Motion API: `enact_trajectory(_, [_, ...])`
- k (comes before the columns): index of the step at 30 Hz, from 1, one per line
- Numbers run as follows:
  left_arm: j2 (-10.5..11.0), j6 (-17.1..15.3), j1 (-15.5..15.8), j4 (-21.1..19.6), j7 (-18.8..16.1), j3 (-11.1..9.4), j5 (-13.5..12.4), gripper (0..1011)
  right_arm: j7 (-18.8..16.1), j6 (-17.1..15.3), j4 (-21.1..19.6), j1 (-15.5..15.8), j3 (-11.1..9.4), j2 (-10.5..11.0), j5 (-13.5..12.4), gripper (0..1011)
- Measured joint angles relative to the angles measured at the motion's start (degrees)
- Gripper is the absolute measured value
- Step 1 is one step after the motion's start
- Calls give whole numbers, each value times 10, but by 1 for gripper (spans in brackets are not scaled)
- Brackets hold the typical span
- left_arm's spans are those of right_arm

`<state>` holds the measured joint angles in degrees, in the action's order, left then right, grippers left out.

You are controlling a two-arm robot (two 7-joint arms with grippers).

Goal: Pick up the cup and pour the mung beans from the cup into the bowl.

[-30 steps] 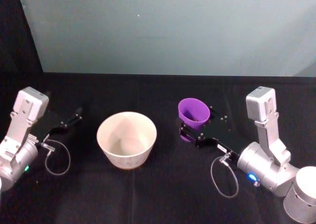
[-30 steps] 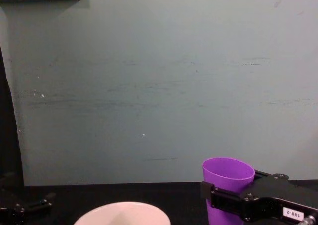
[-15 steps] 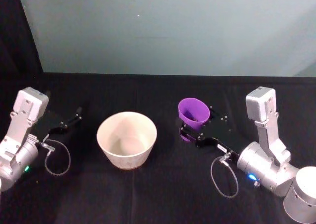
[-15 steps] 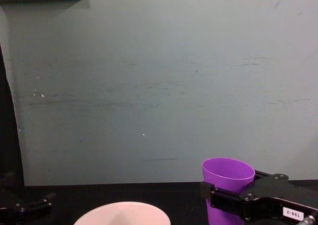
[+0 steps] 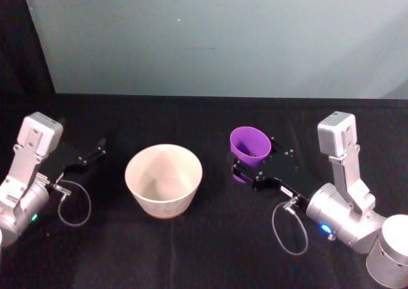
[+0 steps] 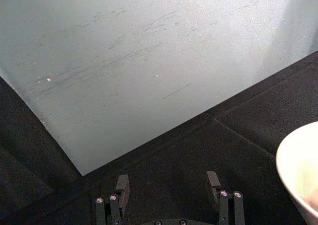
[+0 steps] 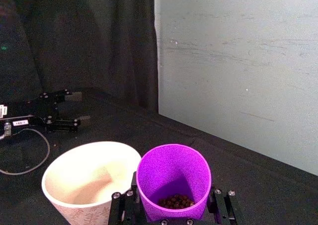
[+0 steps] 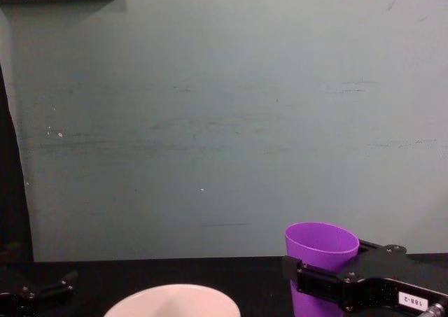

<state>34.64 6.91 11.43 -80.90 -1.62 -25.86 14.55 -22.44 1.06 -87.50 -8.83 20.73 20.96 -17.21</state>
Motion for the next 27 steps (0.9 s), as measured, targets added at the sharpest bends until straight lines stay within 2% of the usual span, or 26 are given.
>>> enact_trajectory(27, [0, 0, 0, 0, 0, 0, 0, 1011, 0, 0, 0, 0, 0, 0, 0, 726])
